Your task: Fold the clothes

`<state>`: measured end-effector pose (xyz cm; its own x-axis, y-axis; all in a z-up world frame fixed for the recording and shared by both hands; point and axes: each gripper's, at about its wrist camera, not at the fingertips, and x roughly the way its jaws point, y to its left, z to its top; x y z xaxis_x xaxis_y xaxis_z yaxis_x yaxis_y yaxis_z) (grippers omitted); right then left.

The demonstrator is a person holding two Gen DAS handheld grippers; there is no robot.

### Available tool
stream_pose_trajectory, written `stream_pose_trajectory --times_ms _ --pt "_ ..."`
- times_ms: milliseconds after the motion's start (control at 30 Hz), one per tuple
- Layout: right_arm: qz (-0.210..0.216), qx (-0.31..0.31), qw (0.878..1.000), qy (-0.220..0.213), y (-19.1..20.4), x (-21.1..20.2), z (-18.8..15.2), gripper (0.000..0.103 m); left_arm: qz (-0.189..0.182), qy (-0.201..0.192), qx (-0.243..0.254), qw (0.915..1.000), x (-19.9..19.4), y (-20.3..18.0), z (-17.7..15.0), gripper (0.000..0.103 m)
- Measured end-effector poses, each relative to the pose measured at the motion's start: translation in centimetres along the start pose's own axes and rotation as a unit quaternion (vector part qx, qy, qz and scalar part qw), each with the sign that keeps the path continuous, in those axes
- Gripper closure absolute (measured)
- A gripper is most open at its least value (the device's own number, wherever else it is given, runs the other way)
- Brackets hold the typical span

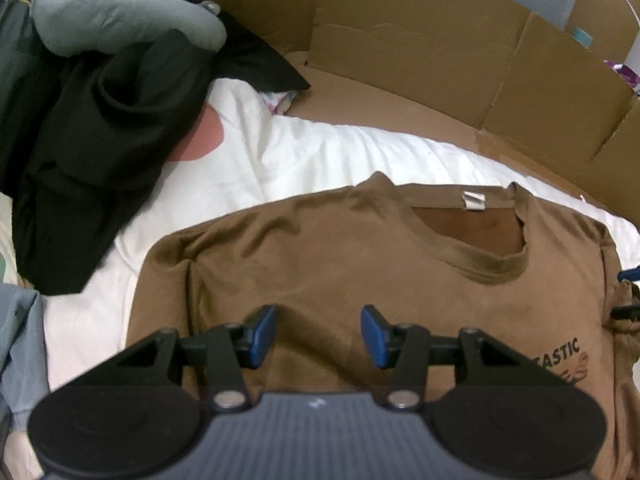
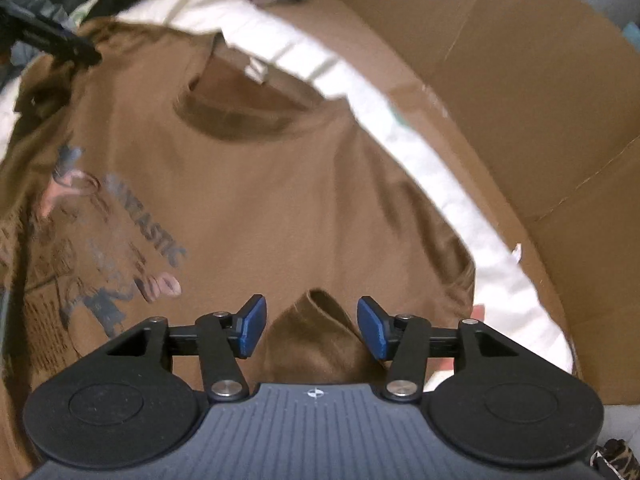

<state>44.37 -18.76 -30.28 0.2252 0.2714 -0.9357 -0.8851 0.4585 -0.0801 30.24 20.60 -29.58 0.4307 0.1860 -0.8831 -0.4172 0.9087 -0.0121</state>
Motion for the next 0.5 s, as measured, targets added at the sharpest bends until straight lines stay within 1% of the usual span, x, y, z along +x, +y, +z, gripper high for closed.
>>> stream_pose_trajectory --times_ms 33,67,100,133,167,200,233,333,367,500 --pt "0.004 -0.004 1.0 0.001 0.0 0.0 -0.2 0.047 0.0 0.001 -0.002 1.0 0.0 0.1 0.0 0.052" --pt "0.003 -0.007 1.0 0.0 0.1 -0.1 -0.4 0.053 0.001 0.002 -0.004 1.0 0.1 0.2 -0.1 0.052" --pt "0.0 -0.007 1.0 -0.002 0.0 -0.2 -0.6 0.062 0.001 0.003 -0.006 1.0 0.1 0.2 -0.1 0.052" --pt "0.003 0.0 1.0 0.001 -0.2 -0.5 -0.8 0.085 0.001 0.004 -0.008 1.0 0.2 0.3 -0.1 0.052" --pt "0.008 0.008 1.0 0.005 -0.4 -0.7 -1.0 0.095 0.001 0.005 -0.01 0.9999 0.2 0.3 -0.2 0.052" --pt "0.01 0.015 1.0 0.003 -0.7 -1.1 -1.3 0.096 0.001 0.006 -0.012 0.9999 0.3 0.3 -0.2 0.052" --pt "0.011 0.021 1.0 0.0 -1.0 -1.6 -1.6 0.1 0.001 0.006 -0.015 0.9999 0.3 0.3 -0.2 0.052" --pt "0.01 0.059 0.998 -0.022 -2.3 -3.4 -2.8 0.101 0.0 0.006 -0.016 0.9998 0.0 0.0 -0.2 0.052" --pt "0.004 0.074 0.997 -0.03 -2.8 -4.0 -3.2 0.101 0.0 0.005 -0.015 0.9999 -0.1 -0.1 -0.2 0.052" --pt "-0.043 0.128 0.99 -0.05 -4.9 -5.8 -5.3 0.101 -0.001 0.0 -0.01 0.9999 -0.5 -0.7 -0.2 0.052"
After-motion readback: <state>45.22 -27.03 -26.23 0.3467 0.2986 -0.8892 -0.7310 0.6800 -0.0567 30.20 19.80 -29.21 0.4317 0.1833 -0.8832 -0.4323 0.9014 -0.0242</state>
